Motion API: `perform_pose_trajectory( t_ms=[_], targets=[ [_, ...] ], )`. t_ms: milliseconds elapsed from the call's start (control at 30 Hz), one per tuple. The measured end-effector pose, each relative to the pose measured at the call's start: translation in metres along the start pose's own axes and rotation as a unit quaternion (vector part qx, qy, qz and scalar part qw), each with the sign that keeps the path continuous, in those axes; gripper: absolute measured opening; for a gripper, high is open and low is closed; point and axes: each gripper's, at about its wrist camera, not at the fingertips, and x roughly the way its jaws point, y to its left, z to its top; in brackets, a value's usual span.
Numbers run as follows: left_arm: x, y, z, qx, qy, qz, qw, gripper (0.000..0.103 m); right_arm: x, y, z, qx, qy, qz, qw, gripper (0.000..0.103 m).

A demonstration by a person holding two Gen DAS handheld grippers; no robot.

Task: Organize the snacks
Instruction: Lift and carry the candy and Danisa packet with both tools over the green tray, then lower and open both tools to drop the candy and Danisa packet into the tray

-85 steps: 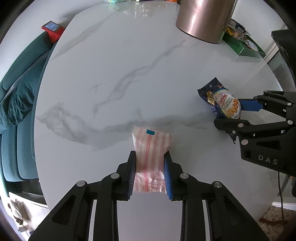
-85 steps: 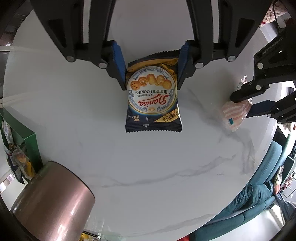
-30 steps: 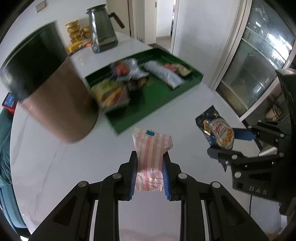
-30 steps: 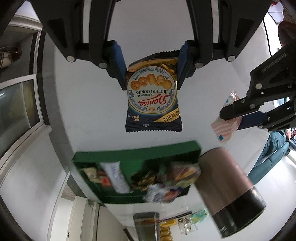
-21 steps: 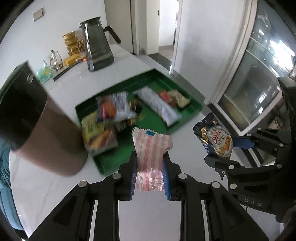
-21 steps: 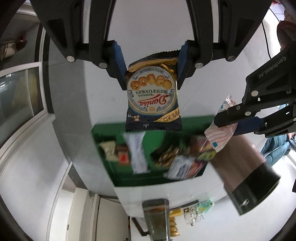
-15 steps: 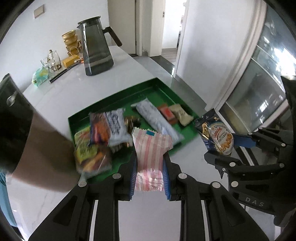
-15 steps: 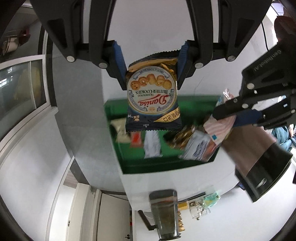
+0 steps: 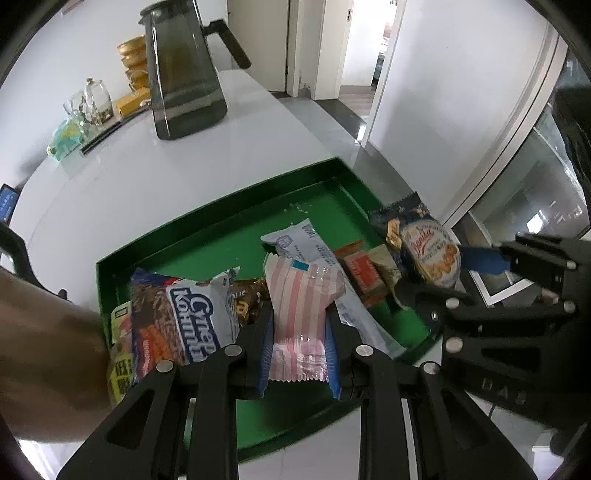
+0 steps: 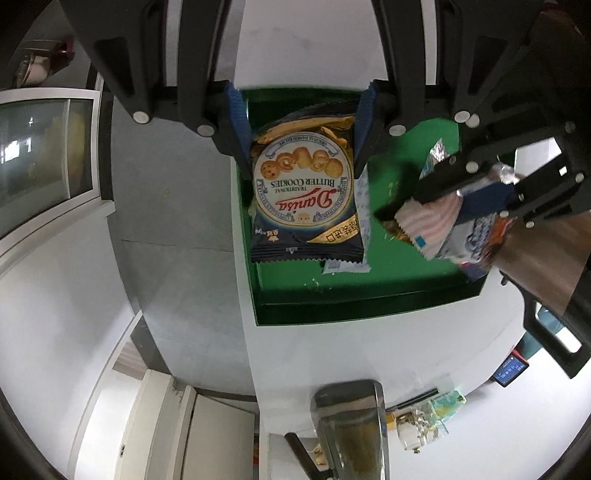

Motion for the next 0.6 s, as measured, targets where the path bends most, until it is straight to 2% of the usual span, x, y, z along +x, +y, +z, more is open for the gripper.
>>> perform_pose_trajectory(
  t_ms=[200, 600],
  targets=[
    [0.015, 0.008, 0.001, -0.013, 0.013, 0.005, 0.9998, 0.021, 0.025, -0.002, 0.01, -0.009, 0.022, 0.006, 1.0, 0.081],
    [0.021, 0.003, -0.003, 0.009, 0.018, 0.017, 0.9997, 0.021, 0.039, -0.01, 0.015, -0.003, 0.037, 0.013, 0.999, 0.081]
  ],
)
